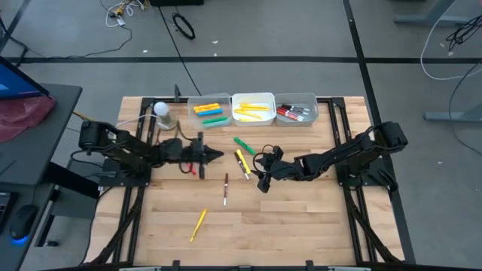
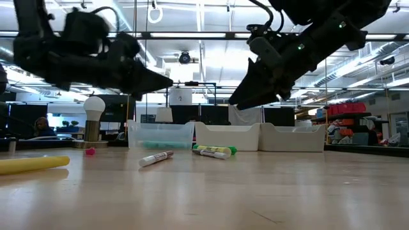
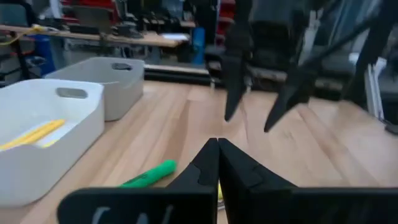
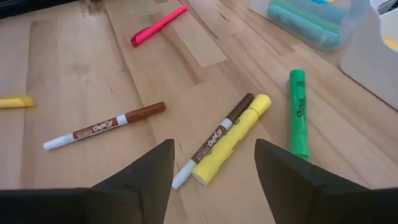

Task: Pick & Place Markers
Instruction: Put the dark brown marker pen into the gray bin

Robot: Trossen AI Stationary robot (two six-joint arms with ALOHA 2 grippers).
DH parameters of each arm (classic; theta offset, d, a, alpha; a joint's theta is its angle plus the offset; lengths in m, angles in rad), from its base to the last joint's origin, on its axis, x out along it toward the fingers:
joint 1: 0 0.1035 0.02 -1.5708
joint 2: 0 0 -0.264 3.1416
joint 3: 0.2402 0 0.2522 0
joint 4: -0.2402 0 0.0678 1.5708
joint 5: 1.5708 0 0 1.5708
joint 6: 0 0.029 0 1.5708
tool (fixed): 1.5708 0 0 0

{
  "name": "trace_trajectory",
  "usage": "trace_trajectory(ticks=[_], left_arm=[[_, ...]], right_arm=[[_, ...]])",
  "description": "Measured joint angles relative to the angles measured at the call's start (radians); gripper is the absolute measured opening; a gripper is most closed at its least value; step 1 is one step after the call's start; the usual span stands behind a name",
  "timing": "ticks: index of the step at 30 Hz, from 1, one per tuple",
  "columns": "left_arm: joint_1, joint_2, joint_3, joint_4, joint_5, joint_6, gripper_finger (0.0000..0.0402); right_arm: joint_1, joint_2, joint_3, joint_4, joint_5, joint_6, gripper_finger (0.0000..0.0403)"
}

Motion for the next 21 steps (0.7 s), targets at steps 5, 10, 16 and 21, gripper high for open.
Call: trace_trajectory(ticks=[5, 10, 16, 21], left_arm=[[0.018, -0.002, -0.137, 0.195, -0.011, -0.078, 0.0009], [0.002, -0.002, -0.225, 0.273, -0.080, -0.099, 0.0006], [0.000, 0.002, -0.225, 0.248, -0.091, -0.096, 0.0012], [0.000, 0.001, -0.225, 0.254, -0.091, -0.094, 0.0013]], right_arm=[[0.000, 0.069, 0.001, 0.065, -0.003, -0.003, 0.0226], [0.000, 0.080, 0.002, 0.045, -0.008, -0.001, 0.0226], [0.000, 0.083, 0.002, 0.054, -0.011, -0.002, 0.0226], [0.000, 0.145, 0.004, 0.152, -0.082, -0.005, 0.0226]])
